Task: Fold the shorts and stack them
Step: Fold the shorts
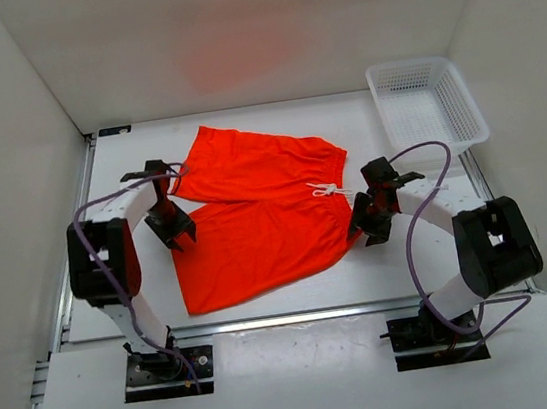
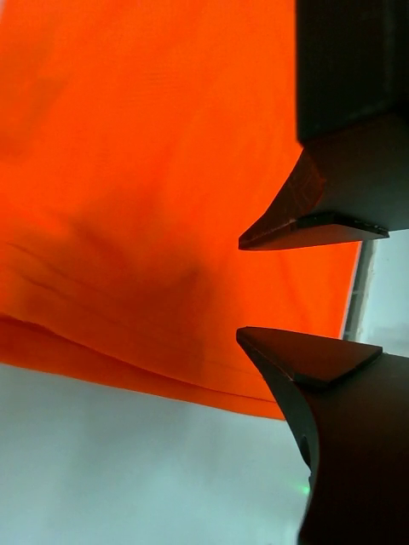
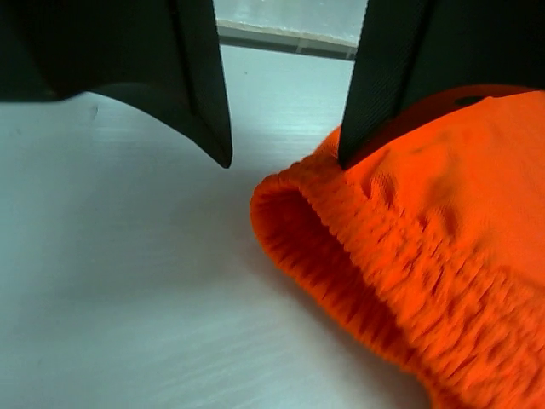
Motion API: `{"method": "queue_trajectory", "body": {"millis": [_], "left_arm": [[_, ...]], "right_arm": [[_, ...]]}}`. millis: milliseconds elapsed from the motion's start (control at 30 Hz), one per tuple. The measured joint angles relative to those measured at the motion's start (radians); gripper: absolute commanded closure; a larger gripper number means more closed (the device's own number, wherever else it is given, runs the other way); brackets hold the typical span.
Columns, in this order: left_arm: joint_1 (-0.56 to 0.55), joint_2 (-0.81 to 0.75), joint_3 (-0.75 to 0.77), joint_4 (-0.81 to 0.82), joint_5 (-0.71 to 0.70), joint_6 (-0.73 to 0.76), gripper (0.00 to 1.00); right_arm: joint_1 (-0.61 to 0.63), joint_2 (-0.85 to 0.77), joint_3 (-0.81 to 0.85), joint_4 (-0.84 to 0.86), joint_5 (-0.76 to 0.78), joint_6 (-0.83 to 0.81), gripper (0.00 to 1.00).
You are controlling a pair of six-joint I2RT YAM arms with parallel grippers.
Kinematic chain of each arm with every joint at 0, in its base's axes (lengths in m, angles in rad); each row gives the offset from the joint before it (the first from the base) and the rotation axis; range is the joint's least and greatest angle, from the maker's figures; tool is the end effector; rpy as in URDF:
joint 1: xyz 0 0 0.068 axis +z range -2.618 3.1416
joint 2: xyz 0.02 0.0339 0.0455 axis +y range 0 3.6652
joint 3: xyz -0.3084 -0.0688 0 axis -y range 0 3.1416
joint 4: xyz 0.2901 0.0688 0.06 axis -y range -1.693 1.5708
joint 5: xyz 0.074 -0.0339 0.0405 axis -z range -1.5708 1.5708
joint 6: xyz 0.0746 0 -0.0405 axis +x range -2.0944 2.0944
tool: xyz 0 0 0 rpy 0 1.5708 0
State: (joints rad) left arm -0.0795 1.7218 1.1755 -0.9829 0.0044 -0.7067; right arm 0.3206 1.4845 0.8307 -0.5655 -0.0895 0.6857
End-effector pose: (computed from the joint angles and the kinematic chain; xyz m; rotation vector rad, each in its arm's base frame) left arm 0.3505 -0.0283 0.1705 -0.9576 2.9533 -0.0310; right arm 0.2933 0.1044 0.1527 0.4960 2.8117 0.3565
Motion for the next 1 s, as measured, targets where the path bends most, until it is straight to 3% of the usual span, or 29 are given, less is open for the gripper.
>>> {"method": "queue_trajectory", "body": {"millis": [100, 167, 333, 400, 767, 867, 1000], "left_arm": [[-0.002, 0.117, 0.066, 0.008, -0.016, 0.013, 0.49], [-0.002, 0.17, 0.102, 0.008, -0.024, 0.021, 0.49], [-0.002, 0.273, 0.204, -0.016, -0.023, 0.051, 0.49], [-0.002, 0.307, 0.257, -0.034, -0.023, 0.063, 0.49], [-0.003, 0.497, 0.583, -0.12, -0.073, 0.109, 0.46], [0.006, 0.457, 0.549, -0.126, -0.099, 0.113, 0.45], [0.065, 0.24, 0.333, -0.127, -0.106, 0.105, 0.45]], "right_arm": [[-0.012, 0.039, 0.001, 0.021, 0.0, 0.003, 0.4], [-0.016, 0.054, 0.001, 0.033, 0.003, 0.01, 0.46], [-0.019, 0.094, 0.01, 0.071, -0.008, 0.04, 0.8], [-0.023, 0.106, 0.011, 0.087, -0.023, 0.061, 0.86], [-0.029, 0.124, 0.015, 0.128, -0.053, 0.141, 0.91], [-0.023, 0.129, 0.023, 0.128, -0.049, 0.146, 0.91], [-0.011, 0.13, 0.029, 0.128, -0.039, 0.146, 0.91]]}}
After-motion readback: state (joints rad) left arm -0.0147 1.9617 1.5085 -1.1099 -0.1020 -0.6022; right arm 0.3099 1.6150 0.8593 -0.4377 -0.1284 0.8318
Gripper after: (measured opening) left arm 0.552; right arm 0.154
